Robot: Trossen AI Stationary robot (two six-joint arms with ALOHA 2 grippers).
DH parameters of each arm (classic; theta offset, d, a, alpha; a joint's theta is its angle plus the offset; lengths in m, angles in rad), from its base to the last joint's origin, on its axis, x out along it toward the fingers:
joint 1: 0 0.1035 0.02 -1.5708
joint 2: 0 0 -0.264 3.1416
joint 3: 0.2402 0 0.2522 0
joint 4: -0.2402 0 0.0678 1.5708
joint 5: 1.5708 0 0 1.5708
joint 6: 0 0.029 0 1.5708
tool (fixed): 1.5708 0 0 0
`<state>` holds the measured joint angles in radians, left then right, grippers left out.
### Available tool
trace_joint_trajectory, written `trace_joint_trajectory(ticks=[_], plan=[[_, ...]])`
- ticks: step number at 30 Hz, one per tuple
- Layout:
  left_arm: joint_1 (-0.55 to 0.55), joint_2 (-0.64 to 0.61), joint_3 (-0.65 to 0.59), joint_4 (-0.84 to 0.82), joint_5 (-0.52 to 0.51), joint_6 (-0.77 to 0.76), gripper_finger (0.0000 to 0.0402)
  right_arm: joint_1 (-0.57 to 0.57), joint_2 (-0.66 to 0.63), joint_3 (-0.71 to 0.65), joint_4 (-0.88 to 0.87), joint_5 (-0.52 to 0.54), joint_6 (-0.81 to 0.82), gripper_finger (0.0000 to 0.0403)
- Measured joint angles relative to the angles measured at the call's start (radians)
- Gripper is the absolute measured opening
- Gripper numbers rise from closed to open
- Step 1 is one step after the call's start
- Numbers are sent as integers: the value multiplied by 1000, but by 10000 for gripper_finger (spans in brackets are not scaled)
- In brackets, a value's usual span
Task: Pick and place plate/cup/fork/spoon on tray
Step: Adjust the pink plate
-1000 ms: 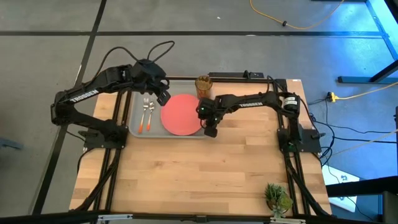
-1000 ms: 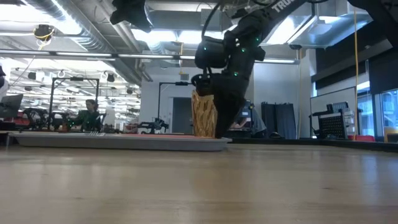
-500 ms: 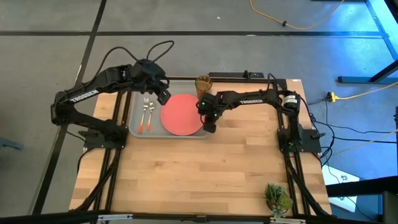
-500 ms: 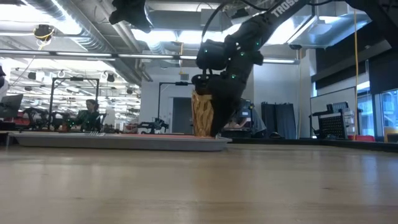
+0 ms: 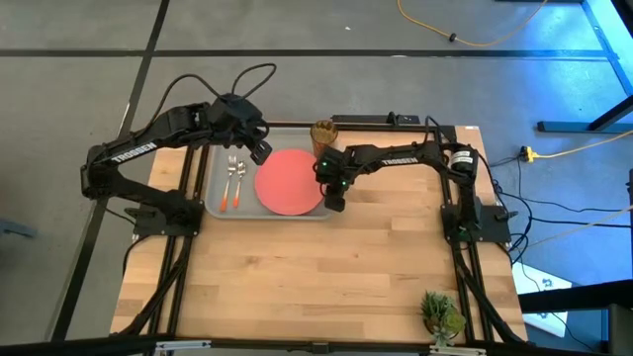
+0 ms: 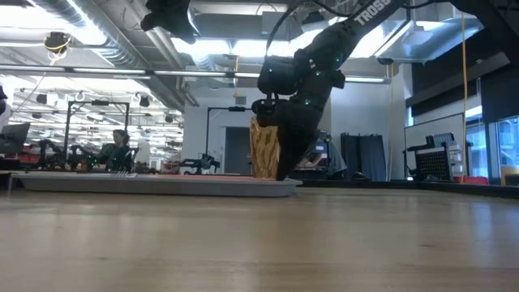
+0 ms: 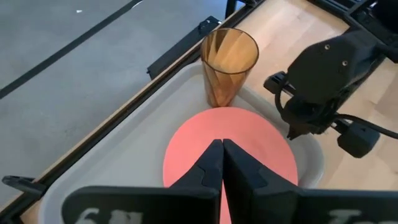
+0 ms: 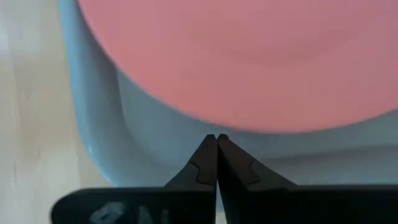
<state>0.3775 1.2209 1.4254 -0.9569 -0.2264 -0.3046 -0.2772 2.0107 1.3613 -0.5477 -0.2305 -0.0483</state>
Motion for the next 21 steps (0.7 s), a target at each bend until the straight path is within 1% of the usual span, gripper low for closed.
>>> trace_joint_trajectory(ticks=[3, 10, 16, 21], plan=[[0, 0, 0, 0, 0, 0, 0, -12, 14, 1, 37, -2, -2, 5], [0, 0, 0, 0, -1, 1, 0, -22, 61, 2, 45, -27, -5, 5], [0, 0, 0, 0, -1, 1, 0, -22, 66, 14, 80, -27, -9, 5], [0, 0, 0, 0, -1, 1, 0, -22, 66, 18, 145, -26, -37, 5]])
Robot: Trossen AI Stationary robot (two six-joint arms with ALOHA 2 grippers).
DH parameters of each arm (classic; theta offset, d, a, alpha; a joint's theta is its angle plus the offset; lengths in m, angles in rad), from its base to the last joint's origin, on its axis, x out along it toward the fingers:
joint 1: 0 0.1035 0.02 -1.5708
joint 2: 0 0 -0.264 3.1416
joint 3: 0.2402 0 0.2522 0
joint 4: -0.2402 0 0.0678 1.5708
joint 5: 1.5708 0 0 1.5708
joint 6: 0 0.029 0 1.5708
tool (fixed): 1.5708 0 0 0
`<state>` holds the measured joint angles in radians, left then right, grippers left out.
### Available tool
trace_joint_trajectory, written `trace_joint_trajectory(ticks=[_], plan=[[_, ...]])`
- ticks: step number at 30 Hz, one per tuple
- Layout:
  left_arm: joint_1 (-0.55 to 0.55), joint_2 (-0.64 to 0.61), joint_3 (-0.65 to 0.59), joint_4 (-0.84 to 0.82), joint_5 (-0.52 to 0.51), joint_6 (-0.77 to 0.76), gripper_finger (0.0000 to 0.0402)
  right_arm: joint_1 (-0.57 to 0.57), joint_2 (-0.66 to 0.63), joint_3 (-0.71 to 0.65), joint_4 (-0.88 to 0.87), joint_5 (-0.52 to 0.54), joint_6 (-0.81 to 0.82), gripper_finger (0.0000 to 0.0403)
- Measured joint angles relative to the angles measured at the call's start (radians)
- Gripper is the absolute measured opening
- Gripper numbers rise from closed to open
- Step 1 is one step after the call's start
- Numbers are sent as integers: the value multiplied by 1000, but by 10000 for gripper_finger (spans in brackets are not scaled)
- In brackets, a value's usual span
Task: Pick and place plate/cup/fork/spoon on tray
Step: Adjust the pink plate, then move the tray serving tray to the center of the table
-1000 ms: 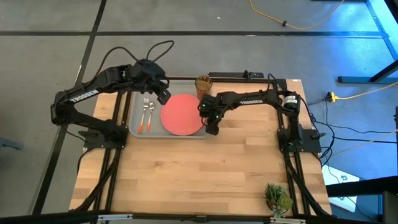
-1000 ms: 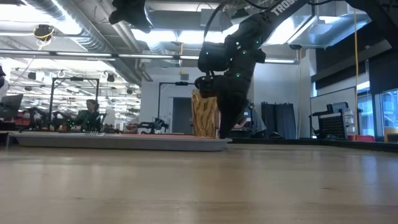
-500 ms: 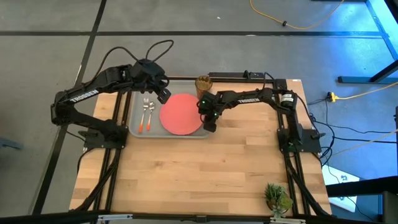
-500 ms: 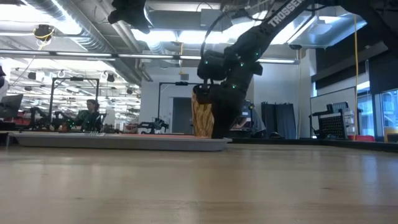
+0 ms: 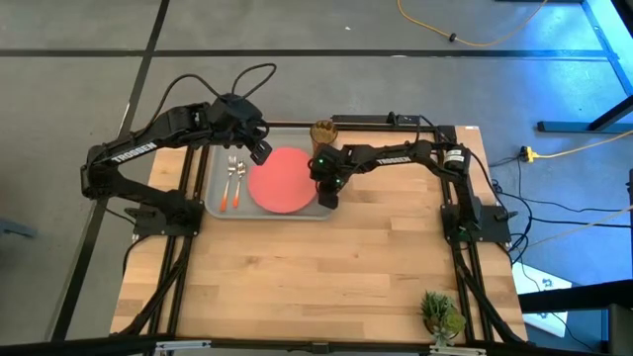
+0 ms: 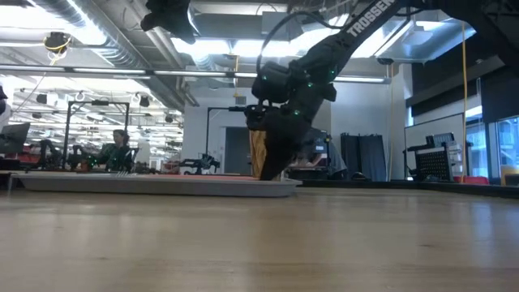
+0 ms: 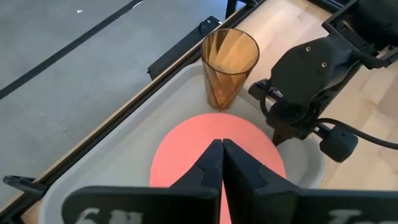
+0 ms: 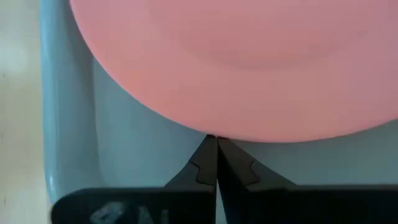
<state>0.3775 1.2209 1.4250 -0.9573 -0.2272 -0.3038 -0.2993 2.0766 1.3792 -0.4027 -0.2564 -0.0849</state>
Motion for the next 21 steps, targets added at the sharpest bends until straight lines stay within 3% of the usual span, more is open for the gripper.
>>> trace_joint_trajectory(ticks=[6, 9, 16, 21], plan=[[0, 0, 0, 0, 0, 0, 0, 0, 0, 0, 12, 0, -2, 5], [0, 0, 0, -14, 1, 0, 0, 0, -23, 20, -67, 2, 1, 5], [-5, 2, -2, -325, 8, -112, 0, 21, -58, 136, -272, -16, 28, 5], [-52, 6, -93, -371, 67, -208, 0, 55, -58, 136, -270, -63, 137, 5]])
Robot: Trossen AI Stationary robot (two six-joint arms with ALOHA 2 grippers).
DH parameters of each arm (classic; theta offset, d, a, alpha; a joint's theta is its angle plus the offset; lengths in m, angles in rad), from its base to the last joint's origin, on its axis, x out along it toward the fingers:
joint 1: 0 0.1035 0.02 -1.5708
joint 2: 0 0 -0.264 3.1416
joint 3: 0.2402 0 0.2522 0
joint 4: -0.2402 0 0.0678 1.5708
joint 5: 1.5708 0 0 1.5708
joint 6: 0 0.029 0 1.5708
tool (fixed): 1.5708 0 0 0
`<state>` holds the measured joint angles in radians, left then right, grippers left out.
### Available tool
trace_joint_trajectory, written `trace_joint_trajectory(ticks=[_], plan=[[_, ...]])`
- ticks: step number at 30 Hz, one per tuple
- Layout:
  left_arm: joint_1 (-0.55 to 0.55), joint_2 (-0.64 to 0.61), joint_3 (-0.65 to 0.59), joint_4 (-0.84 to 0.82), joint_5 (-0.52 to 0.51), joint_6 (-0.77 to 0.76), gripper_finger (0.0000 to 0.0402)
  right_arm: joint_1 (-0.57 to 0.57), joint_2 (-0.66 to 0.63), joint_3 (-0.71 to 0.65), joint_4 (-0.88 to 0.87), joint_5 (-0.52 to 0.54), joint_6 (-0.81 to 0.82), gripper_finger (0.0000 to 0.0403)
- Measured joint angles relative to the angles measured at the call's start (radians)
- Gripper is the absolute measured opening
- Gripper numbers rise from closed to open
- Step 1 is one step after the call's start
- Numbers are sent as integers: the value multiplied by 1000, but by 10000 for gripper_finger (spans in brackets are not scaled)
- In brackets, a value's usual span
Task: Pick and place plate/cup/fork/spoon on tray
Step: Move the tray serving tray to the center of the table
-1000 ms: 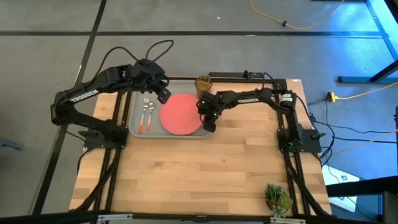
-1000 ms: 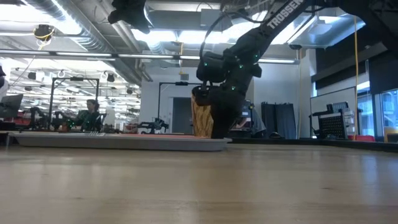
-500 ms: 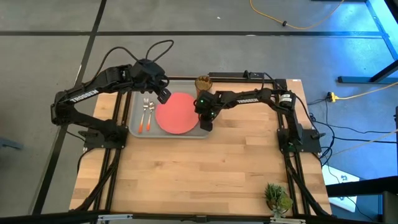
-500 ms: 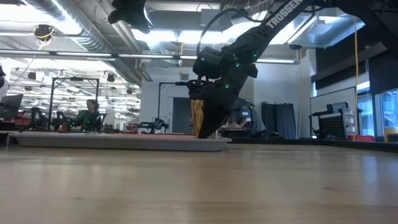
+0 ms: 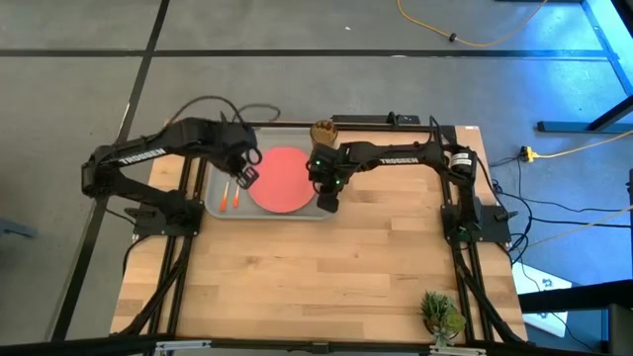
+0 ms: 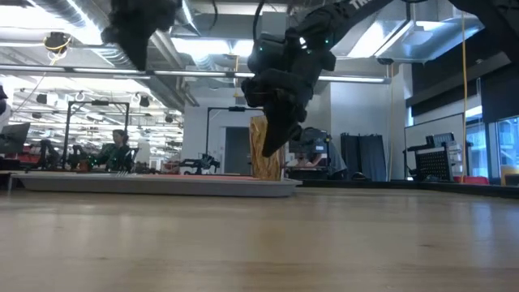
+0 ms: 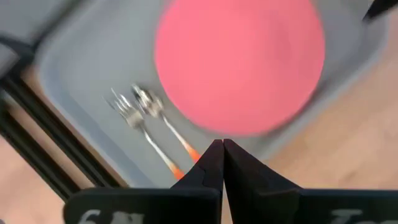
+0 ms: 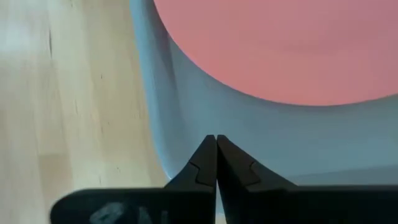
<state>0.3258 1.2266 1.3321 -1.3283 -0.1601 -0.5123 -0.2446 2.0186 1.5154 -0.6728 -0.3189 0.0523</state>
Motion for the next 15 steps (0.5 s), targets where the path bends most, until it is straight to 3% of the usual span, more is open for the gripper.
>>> trace_joint_trajectory(ticks=[5, 10, 15], plan=[[-43, 0, -167, 31, 56, -62, 0, 25, 0, 0, 5, 45, 48, 5], [-81, 1, -368, 272, 126, -99, 0, 26, 16, -2, 2, 84, 104, 5], [-88, 5, -507, 359, 135, -163, 0, 24, 41, -2, -4, 83, 150, 5]])
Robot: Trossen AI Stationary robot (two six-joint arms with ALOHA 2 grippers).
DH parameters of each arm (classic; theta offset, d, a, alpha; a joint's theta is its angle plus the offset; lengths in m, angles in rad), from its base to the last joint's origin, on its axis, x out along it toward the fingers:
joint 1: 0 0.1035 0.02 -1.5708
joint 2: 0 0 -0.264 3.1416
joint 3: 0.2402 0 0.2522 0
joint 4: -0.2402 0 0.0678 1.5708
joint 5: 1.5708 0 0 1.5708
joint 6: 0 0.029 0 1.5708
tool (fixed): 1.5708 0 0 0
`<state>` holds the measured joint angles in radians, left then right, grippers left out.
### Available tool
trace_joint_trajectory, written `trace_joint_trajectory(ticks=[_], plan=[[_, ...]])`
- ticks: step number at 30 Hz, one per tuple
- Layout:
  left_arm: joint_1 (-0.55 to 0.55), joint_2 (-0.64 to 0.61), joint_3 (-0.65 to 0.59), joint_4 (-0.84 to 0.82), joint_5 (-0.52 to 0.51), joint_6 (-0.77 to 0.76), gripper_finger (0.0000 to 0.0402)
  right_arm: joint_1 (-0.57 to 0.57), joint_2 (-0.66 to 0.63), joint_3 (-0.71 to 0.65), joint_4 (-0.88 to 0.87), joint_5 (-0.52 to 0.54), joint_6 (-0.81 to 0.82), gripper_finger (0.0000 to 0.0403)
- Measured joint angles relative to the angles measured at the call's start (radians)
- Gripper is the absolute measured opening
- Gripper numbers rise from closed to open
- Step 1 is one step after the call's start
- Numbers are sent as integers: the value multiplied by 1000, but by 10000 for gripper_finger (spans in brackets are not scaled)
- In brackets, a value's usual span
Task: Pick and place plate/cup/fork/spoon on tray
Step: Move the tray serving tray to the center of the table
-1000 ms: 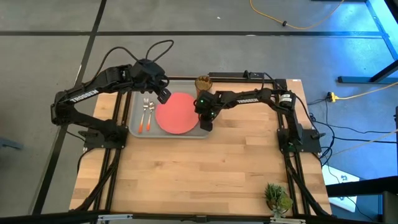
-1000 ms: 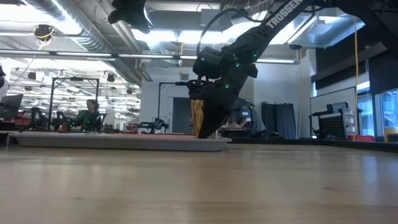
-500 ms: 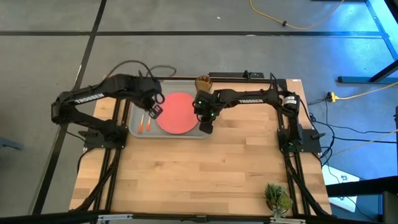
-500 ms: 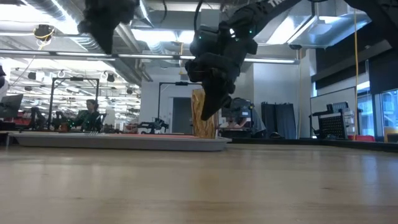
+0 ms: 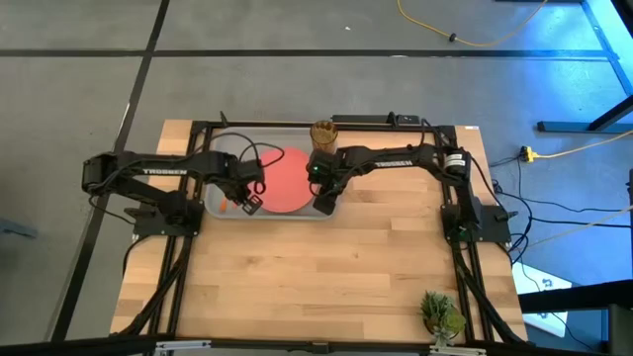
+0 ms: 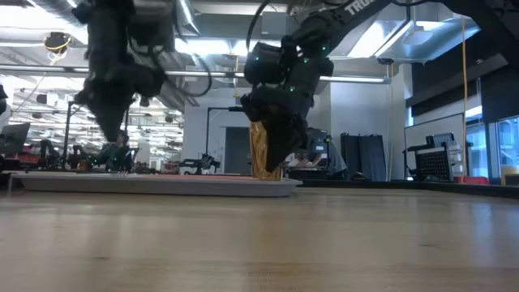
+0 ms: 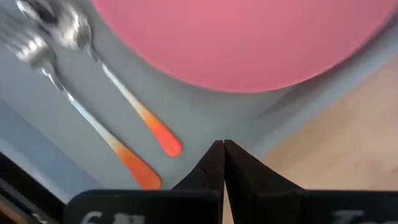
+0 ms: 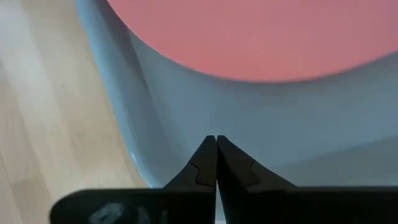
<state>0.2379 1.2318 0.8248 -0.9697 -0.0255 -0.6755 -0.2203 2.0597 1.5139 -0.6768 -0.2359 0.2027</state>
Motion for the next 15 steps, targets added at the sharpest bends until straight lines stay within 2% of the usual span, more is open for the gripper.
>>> trace_joint_trajectory(ticks=[5, 15], plan=[[-14, 0, -105, 56, -9, -50, 0, 0, 32, 0, 8, -4, 5, 5], [-50, 1, -251, 274, -9, -91, 0, 2, 91, 1, 15, -39, 8, 5]])
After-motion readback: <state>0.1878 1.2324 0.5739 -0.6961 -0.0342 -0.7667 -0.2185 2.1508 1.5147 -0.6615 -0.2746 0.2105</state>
